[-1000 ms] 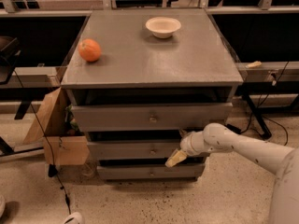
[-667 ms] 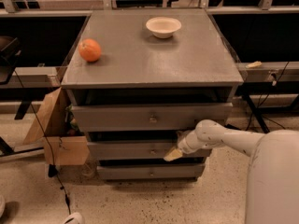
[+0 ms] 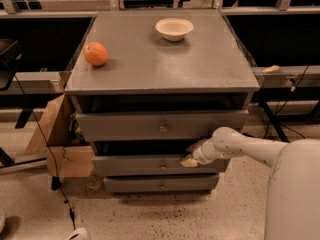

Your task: Open middle drawer

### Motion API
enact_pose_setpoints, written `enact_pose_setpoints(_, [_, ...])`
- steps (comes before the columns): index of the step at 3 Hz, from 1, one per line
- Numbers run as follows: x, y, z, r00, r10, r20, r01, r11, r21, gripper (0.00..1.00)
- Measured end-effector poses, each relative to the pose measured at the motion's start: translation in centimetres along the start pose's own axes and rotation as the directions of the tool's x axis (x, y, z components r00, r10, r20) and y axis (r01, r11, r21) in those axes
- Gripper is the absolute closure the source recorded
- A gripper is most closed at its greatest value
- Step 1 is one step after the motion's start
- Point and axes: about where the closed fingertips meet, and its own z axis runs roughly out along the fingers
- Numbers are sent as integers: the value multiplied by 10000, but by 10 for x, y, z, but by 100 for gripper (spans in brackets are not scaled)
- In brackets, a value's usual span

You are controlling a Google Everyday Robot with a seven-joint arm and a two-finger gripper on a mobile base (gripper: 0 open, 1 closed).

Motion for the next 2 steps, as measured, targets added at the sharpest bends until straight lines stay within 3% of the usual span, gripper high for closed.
enact_pose_setpoints(1, [-1, 0, -2, 10000, 0, -2, 0, 10000, -1, 94])
enact_pose_setpoints(2, [4, 10, -4, 9998, 42, -199, -45, 9999, -103, 90])
